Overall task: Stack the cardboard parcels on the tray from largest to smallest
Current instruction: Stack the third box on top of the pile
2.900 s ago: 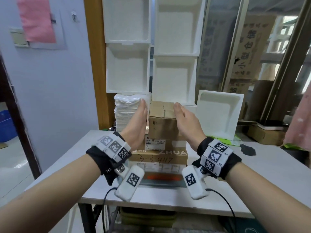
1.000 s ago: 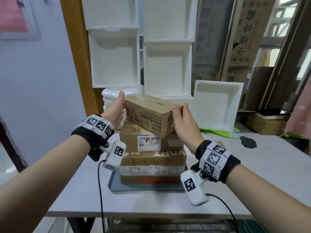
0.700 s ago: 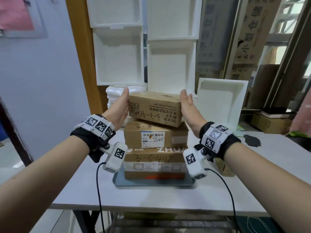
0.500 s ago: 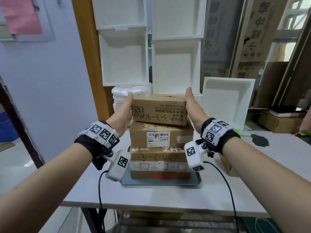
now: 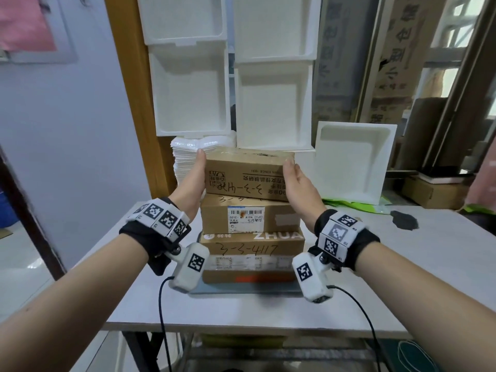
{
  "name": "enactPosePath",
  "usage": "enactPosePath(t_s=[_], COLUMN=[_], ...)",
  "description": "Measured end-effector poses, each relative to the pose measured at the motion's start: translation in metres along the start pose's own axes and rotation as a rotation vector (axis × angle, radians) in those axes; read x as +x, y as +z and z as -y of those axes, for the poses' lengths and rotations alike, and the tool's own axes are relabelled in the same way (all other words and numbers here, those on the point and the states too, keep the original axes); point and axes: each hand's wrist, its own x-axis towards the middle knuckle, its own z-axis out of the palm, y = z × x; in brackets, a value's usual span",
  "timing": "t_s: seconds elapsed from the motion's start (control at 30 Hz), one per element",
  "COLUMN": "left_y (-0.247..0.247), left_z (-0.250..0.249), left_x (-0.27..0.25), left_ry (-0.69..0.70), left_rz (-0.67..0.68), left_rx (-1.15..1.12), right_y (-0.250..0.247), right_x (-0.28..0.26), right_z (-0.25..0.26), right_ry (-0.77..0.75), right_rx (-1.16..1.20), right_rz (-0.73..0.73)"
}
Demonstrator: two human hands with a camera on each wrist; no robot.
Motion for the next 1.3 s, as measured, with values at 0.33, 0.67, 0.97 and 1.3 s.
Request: enactPosePath(t_s=[0.33,0.67,0.97,1.3], left_y=[-0.005,0.001,-0.002,0.009], left_z=[0.005,0.006,0.002,-0.050], left_x=[-0.021,-0.029,-0.031,-0.043], left_ry=[0.012,0.015,0.002,0.121], left_rz=[0.072,0.111,0.084,-0.047], left_rx=[0.059,0.126,0.139,0.088], right_y=[-0.003,0.002,-0.002,-0.034], right_x=[0.010,0.003,-0.004,-0.016], right_z=[0.001,-0.010,-0.006,-0.015], right_ry=[0.082,0.051,0.058,0.086], right_rx=[0.151,0.074,0.083,0.109], right_rz=[0.037,-0.003,0.009,-0.095])
